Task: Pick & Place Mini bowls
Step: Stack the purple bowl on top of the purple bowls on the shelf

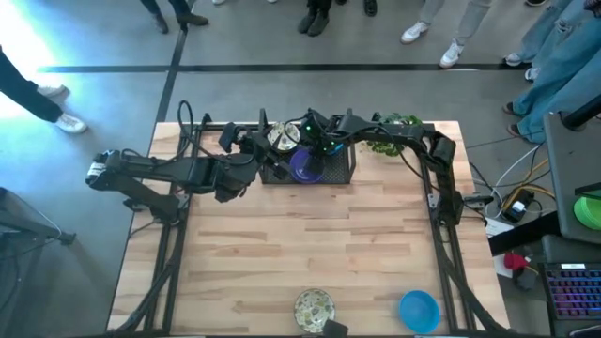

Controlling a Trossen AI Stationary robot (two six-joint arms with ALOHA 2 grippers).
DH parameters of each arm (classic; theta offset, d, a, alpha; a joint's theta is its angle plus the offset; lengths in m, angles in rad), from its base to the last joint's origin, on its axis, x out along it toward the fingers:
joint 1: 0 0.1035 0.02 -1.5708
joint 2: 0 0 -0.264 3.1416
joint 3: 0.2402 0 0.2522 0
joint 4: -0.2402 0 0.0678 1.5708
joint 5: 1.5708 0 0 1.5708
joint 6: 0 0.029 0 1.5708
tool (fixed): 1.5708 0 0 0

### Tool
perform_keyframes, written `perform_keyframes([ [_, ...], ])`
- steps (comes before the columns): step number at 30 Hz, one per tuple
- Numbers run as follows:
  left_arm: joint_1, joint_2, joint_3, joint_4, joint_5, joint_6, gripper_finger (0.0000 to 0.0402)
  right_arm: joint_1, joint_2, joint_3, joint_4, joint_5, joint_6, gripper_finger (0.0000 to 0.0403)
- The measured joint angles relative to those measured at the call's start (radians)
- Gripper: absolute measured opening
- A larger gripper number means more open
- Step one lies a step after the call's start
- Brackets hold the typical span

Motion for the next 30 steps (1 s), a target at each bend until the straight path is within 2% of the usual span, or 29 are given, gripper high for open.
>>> perform_keyframes([
  [4, 0.0, 0.0, 0.0, 0.0, 0.0, 0.0, 0.0126, 0.0, 0.0, 0.0, 0.0, 0.0, -0.001, 0.0027],
  [18, 0.0, 0.0, 0.0, 0.0, 0.0, 0.0, 0.0126, 0.0, 0.0, 0.0, -0.001, 0.002, -0.006, 0.0138],
  [24, 0.0, 0.0, 0.0, 0.0, 0.0, 0.0, 0.0126, 0.0, -0.005, 0.044, -0.03, 0.002, -0.003, 0.0158],
  [30, 0.0, 0.0, 0.0, 0.0, 0.0, 0.0, 0.0126, 0.0, -0.006, 0.118, -0.121, 0.001, -0.01, 0.0161],
])
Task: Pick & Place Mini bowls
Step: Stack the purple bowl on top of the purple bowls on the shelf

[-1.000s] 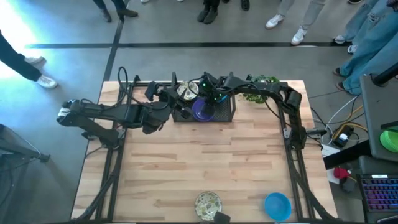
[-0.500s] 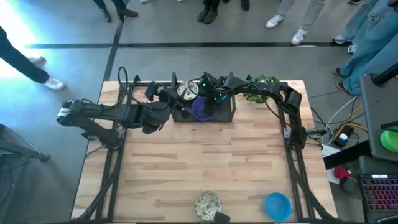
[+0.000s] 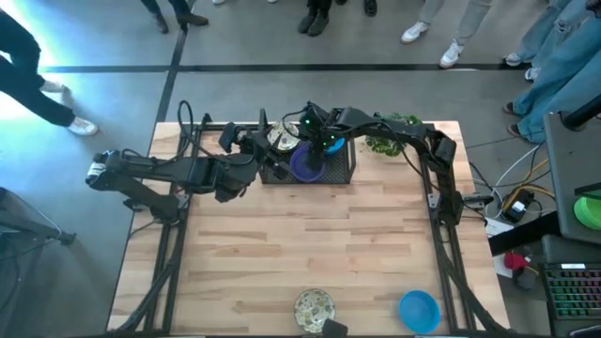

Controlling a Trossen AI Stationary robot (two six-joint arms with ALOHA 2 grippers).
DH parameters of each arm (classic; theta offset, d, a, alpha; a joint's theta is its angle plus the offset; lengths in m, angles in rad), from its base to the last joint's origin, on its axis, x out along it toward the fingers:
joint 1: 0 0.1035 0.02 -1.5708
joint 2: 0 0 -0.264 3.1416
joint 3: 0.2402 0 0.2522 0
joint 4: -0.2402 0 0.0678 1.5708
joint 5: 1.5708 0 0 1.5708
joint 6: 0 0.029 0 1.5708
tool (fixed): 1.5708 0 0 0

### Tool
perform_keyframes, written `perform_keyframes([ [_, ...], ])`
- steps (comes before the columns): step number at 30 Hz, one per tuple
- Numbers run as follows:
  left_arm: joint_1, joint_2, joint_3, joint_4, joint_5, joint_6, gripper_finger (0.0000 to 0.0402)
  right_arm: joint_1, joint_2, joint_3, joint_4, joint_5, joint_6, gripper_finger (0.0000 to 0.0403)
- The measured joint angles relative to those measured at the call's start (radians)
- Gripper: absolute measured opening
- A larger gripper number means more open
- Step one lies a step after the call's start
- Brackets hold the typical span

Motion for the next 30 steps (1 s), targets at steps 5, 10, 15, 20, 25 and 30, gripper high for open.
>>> perform_keyframes([
  [5, 0.0, 0.0, 0.0, 0.0, 0.0, 0.0, 0.0126, 0.0, 0.0, 0.042, -0.032, 0.0, -0.008, 0.0154],
  [10, 0.0, 0.0, 0.0, 0.0, 0.002, 0.0, 0.0126, 0.0, -0.001, 0.023, 0.005, 0.05, -0.043, 0.0145],
  [15, 0.0, 0.0, 0.0, 0.0, 0.005, 0.0, 0.0126, -0.002, 0.0, -0.013, 0.032, 0.137, -0.039, 0.0132],
  [20, 0.0, 0.0, 0.0, 0.0, 0.005, 0.0, 0.0126, 0.0, 0.0, -0.049, 0.077, 0.139, -0.04, 0.0121],
  [25, 0.0, 0.0, 0.0, 0.0, 0.005, 0.0, 0.0126, -0.004, 0.001, -0.1, 0.155, 0.141, -0.035, 0.0114],
  [30, 0.0, 0.0, 0.0, 0.0, 0.005, 0.0, 0.0126, -0.005, 0.007, -0.118, 0.177, 0.158, -0.035, 0.0109],
])
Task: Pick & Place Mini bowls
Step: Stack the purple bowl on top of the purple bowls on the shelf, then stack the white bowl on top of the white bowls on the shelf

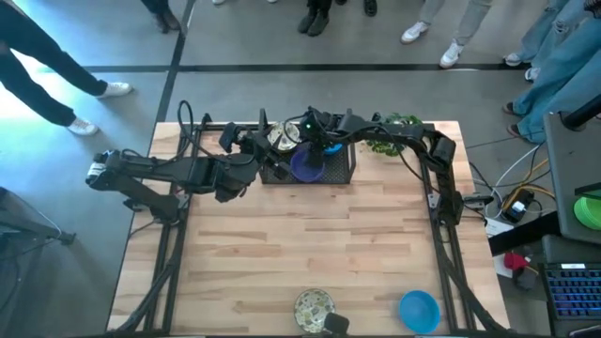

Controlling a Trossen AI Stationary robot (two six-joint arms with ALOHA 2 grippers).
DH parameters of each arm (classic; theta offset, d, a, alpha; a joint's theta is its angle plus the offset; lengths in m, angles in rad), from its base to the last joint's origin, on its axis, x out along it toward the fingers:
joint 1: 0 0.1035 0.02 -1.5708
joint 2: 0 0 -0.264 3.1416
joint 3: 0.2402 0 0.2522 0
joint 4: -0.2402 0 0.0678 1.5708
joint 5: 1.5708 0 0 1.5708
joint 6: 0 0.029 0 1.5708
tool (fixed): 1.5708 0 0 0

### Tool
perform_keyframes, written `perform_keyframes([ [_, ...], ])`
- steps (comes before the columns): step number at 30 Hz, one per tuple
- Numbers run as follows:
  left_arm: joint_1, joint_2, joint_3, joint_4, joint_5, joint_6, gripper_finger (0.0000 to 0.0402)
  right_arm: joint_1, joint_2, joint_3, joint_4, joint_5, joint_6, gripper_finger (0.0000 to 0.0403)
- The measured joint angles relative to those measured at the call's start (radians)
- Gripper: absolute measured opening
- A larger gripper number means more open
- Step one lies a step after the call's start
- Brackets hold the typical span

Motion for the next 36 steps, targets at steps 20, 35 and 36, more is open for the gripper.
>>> perform_keyframes([
  [20, -0.017, -0.032, 0.0, -0.084, 0.01, 0.0, 0.0126, 0.101, -0.378, 0.025, -0.192, -0.056, -0.016, 0.0074],
  [35, -0.045, -0.064, 0.0, -0.324, 0.584, 0.025, 0.0126, 0.317, -0.736, -0.107, -0.219, -0.056, -0.03, 0.0066],
  [36, -0.047, -0.059, 0.0, -0.34, 0.631, 0.032, 0.0126, 0.33, -0.75, -0.118, -0.219, -0.056, -0.033, 0.0065],
])
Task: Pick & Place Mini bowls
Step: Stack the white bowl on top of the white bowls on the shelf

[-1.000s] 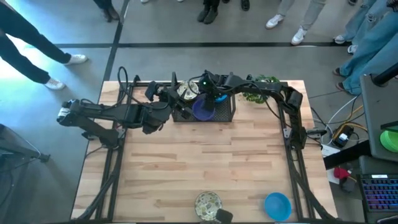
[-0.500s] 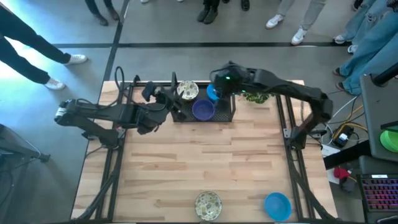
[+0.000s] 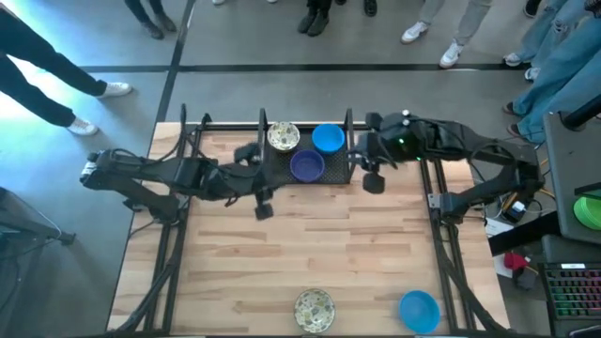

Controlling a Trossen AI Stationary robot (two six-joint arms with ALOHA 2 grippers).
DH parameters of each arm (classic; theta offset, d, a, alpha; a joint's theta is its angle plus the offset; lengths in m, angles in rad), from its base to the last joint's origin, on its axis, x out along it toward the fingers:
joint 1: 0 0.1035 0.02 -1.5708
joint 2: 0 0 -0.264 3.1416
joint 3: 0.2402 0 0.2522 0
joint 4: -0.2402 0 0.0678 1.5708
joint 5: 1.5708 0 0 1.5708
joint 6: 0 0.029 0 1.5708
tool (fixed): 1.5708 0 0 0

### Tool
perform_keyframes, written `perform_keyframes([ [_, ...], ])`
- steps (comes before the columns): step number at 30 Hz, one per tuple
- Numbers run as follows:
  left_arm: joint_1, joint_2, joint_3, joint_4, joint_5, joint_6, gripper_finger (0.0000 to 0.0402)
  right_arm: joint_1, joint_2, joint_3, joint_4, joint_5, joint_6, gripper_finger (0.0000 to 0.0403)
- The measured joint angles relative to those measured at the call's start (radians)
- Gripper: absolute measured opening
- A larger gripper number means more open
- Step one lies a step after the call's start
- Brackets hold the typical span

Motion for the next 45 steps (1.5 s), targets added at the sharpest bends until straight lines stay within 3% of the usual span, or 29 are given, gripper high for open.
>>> perform_keyframes([
  [6, -0.026, 0.038, 0.0, -0.046, 0.168, 0.005, 0.0126, 0.058, -0.065, -0.055, 0.008, -0.001, -0.002, 0.0068],
  [16, -0.11, 0.167, 0.0, -0.067, 0.295, -0.036, 0.0126, 0.066, -0.119, -0.105, 0.004, -0.03, -0.002, 0.0065],
  [24, -0.158, 0.218, 0.0, -0.077, 0.32, -0.139, 0.0126, 0.066, -0.148, -0.112, 0.003, -0.165, -0.034, 0.0064],
  [36, -0.223, 0.231, -0.015, -0.106, 0.333, -0.086, 0.0126, 0.066, -0.148, -0.142, 0.0, -0.166, 0.027, 0.0066],
  [45, -0.283, 0.365, -0.054, 0.003, 0.339, -0.306, 0.0126, 0.075, -0.149, -0.142, -0.026, -0.215, -0.018, 0.0066],
])
